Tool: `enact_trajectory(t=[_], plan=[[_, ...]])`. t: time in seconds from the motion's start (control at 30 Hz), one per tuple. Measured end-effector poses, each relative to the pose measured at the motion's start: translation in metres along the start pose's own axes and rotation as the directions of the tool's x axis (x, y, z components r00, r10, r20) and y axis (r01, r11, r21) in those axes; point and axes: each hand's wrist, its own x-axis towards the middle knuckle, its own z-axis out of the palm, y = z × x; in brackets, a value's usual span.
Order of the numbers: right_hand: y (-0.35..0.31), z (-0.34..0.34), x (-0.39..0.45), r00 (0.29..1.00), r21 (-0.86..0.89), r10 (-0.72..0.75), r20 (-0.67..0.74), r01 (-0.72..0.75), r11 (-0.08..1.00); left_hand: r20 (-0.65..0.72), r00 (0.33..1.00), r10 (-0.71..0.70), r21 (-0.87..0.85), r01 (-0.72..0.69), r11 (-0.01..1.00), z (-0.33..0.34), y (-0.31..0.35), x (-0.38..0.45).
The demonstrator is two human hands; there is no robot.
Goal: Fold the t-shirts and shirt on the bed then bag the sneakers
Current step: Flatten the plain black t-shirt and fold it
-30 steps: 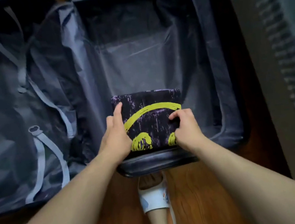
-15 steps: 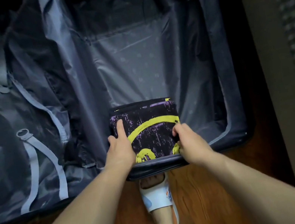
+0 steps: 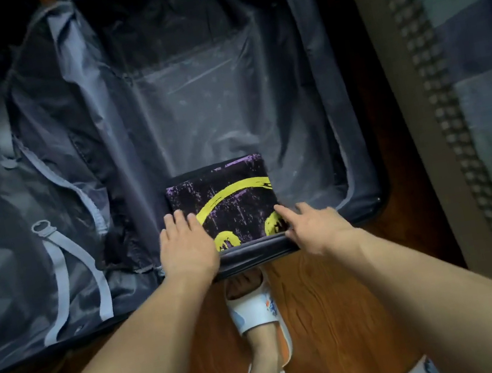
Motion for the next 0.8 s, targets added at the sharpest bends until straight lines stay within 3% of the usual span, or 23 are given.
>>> enact_trajectory(t=[0.07, 0.13, 0.23, 0.3, 0.37, 0.47, 0.57, 0.7, 0.8], plan=[[0.009, -0.007, -0.04, 0.991, -0.088, 0.005, -0.136, -0.017, 0.996, -0.041, 0.999, 0.021, 0.107, -0.016, 0.994, -0.023, 0.005, -0.028], [0.015, -0.017, -0.085, 0.967, 0.0, 0.026, -0.254, -0.027, 1.0, -0.028, 0.99, 0.141, 0.176, -0.134, 0.975, -0.046, 0.022, -0.071], [0.022, -0.041, -0.168, 0.949, 0.324, 0.097, -0.299, 0.006, 0.946, 0.128, 0.968, 0.215, -0.008, -0.215, 0.976, -0.079, 0.065, -0.142], [0.032, -0.056, -0.231, 0.943, 0.414, 0.084, -0.321, 0.06, 0.908, 0.188, 0.949, 0.254, -0.172, -0.223, 0.959, -0.103, 0.095, -0.19], [0.049, -0.07, -0.297, 0.927, 0.494, 0.09, -0.365, 0.11, 0.862, 0.143, 0.938, 0.316, -0.271, -0.27, 0.924, -0.133, 0.125, -0.247], [0.098, -0.088, -0.4, 0.881, 0.633, 0.199, -0.429, 0.137, 0.762, -0.081, 0.921, 0.381, -0.348, -0.385, 0.855, -0.189, 0.178, -0.358], [0.148, -0.1, -0.504, 0.819, 0.801, 0.38, -0.431, 0.152, 0.579, -0.257, 0.866, 0.429, -0.558, -0.495, 0.666, -0.236, 0.219, -0.47], [0.207, -0.107, -0.626, 0.714, 0.938, 0.608, -0.347, 0.268, 0.221, -0.19, 0.887, 0.421, -0.879, -0.345, 0.33, -0.27, 0.257, -0.573], [0.242, -0.116, -0.678, 0.664, 0.942, 0.703, -0.255, 0.334, 0.027, -0.192, 0.874, 0.447, -0.859, -0.37, 0.355, -0.29, 0.285, -0.59]])
